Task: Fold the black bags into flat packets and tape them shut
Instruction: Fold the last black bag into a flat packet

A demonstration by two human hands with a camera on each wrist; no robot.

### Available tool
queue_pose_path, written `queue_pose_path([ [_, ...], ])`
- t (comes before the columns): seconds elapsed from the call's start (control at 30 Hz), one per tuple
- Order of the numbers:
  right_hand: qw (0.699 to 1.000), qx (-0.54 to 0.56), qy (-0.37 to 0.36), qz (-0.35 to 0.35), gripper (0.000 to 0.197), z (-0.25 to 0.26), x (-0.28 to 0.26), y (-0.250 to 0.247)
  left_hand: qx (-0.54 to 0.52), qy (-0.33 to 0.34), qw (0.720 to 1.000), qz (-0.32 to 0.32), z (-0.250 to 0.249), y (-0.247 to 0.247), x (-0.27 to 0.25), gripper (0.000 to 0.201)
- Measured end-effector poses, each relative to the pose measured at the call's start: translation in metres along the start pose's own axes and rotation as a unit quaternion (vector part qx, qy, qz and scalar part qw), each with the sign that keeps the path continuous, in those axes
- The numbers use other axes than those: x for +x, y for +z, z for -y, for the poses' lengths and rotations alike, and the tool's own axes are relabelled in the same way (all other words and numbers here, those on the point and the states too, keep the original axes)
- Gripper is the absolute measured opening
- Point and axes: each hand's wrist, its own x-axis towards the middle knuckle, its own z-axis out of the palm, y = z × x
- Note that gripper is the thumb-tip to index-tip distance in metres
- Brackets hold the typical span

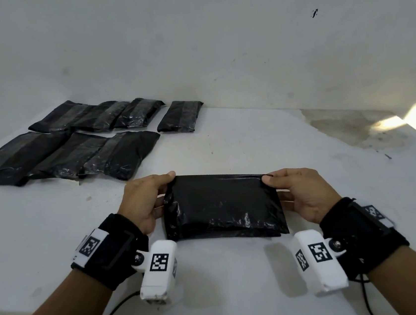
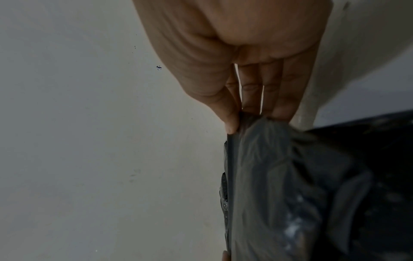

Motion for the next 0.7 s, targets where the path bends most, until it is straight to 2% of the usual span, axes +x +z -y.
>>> queue_pose_path([
  [0.13, 1.0, 0.005, -0.009, -0.001, 0.005, -0.001, -0.002, -0.001, -0.012, -0.01, 1.0, -0.027, 0.0, 0.002, -0.002, 0.004],
  [0.23, 1.0, 0.011, -0.019, -0.003, 0.006, -0.003, -0.002, -0.002, 0.003, 0.007, 1.0, -0.019, 0.002, 0.001, -0.004, 0.012],
  [0.33, 1.0, 0.016, -0.024, -0.005, 0.005, -0.004, -0.003, -0.003, 0.005, 0.006, 1.0, -0.013, -0.002, -0.001, -0.007, 0.005],
  [0.43, 0.999, 0.02, -0.025, -0.002, 0.003, -0.005, -0.004, -0.004, 0.043, -0.005, 0.999, 0.0, -0.007, -0.006, -0.011, 0.018],
  [0.53, 1.0, 0.003, -0.027, 0.011, 0.005, -0.003, -0.007, -0.005, 0.164, 0.002, 0.986, 0.023, -0.008, -0.016, -0.017, 0.034],
  [0.6, 0.999, -0.025, -0.033, 0.009, 0.017, -0.002, -0.009, -0.007, 0.234, 0.001, 0.971, 0.054, -0.008, -0.022, -0.024, 0.039],
  [0.7, 0.991, -0.123, -0.049, -0.036, 0.051, 0.001, -0.016, -0.016, 0.286, -0.011, 0.955, 0.081, -0.008, -0.027, -0.032, 0.037],
])
